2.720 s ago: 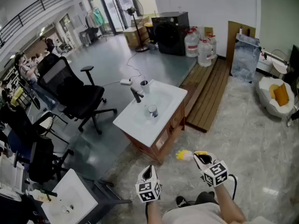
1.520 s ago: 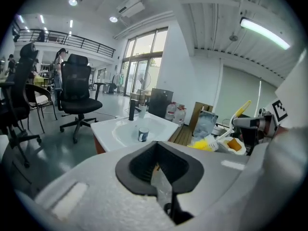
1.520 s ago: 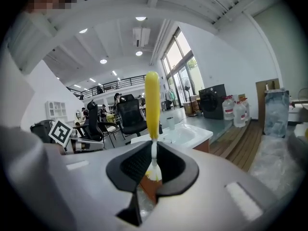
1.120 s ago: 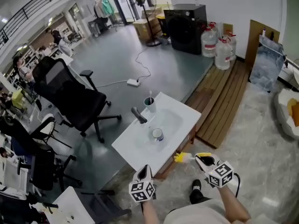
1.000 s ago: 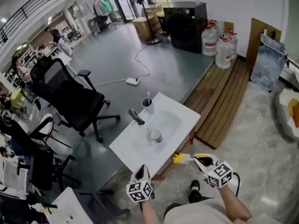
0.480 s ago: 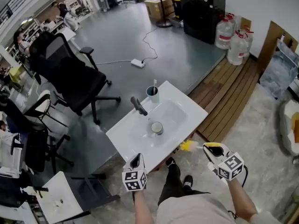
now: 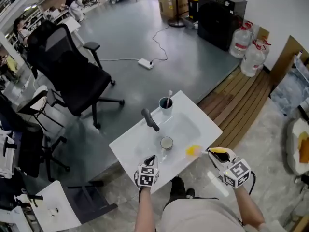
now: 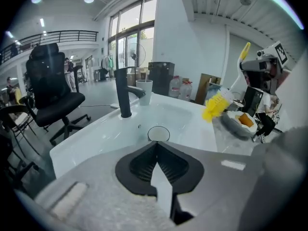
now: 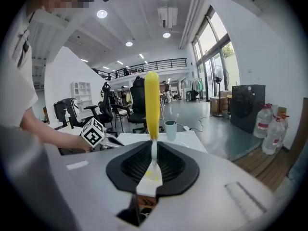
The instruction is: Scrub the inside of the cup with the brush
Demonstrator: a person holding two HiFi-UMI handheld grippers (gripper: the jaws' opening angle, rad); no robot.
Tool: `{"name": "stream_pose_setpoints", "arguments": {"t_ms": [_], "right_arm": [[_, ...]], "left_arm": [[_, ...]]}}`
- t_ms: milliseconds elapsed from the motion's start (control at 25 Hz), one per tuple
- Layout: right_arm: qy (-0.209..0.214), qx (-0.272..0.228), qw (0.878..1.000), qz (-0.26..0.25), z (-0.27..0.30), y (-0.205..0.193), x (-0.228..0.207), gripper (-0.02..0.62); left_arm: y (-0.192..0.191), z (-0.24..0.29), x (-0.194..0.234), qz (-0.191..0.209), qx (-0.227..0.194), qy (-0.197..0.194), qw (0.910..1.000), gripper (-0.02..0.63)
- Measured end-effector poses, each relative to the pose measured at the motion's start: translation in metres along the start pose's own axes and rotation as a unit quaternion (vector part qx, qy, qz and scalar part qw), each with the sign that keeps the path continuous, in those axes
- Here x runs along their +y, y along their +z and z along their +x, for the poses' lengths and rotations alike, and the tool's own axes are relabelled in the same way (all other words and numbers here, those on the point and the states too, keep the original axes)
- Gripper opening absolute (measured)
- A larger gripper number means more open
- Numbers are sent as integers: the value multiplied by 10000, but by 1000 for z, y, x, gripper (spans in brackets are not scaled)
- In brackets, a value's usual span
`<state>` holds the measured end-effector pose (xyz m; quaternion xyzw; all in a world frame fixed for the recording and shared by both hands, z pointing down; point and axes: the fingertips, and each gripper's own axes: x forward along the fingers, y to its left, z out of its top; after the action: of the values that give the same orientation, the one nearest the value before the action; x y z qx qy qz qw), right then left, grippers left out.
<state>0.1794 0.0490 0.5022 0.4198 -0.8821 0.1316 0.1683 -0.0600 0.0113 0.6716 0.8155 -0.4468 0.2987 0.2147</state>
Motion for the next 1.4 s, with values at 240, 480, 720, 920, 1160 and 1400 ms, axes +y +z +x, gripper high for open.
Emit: {"name": "stream_pose_setpoints", "arguments": {"t_ms": [240, 480, 720, 920, 1160, 1400], "right_arm": [[186, 201, 9996, 33, 53, 6, -6, 35], [161, 377, 9991, 63, 89, 3, -13, 35], [-37, 321, 9994, 131, 104, 4, -22, 35], [-146, 319, 9993, 154, 98, 5, -26, 35], [-133, 343, 9993, 60, 96, 11, -35, 35], [12, 537, 9985, 73, 110, 5, -34, 37]], "left_arm": [[-4, 51, 9, 319, 459, -230, 9982, 8], [-27, 89, 1, 149, 837, -761, 9935, 81], [-45, 118, 0, 282, 1143, -733, 9903, 133], [-60, 133, -9, 481, 1550, -723, 9841, 159], [-69, 153, -14, 437, 1727, -763, 9810, 158], [-74, 161, -8, 399, 1838, -777, 9791, 123]]}}
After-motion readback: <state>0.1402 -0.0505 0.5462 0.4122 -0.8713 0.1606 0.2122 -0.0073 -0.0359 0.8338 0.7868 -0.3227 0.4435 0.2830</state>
